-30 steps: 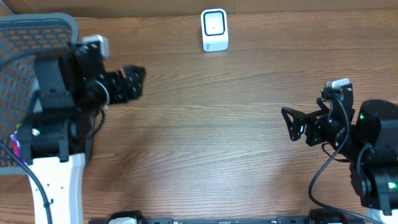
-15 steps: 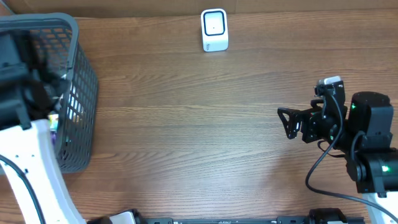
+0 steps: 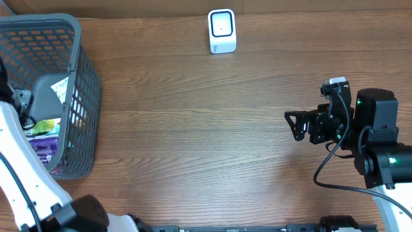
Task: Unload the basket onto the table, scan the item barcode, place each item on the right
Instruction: 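Grasp the purple snack package in the basket with the left gripper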
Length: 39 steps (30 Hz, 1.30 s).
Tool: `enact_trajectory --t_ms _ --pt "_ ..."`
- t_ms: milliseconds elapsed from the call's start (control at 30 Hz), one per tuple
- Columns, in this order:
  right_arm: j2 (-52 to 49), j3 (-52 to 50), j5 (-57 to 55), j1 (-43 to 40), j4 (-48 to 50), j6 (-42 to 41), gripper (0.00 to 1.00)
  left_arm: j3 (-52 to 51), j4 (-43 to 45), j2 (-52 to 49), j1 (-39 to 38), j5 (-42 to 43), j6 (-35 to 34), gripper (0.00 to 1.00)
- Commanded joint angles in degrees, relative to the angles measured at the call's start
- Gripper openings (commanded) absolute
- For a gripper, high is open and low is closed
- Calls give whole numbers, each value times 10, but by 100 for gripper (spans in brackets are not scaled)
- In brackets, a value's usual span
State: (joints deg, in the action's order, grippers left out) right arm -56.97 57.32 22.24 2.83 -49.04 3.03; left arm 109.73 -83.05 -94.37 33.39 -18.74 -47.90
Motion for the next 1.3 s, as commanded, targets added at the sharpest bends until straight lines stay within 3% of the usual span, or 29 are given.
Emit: enact_trajectory --t_ms 0,300,667,1000,1100,1267 --pt "-1 12 4 1 2 0 100 5 2 -36 0 -24 -8 57" --pt "-1 12 4 1 2 0 100 -37 4 -100 0 -55 -2 54" --pt "-10 12 4 1 3 0 100 -147 38 -111 29 -46 -2 49" --pt "-52 12 4 1 7 0 100 -250 173 -112 34 -32 62 69" --pt "-72 12 4 1 9 0 100 -259 185 -112 34 -32 62 64" --pt "-108 12 4 1 9 0 100 -282 198 -112 33 -28 62 41"
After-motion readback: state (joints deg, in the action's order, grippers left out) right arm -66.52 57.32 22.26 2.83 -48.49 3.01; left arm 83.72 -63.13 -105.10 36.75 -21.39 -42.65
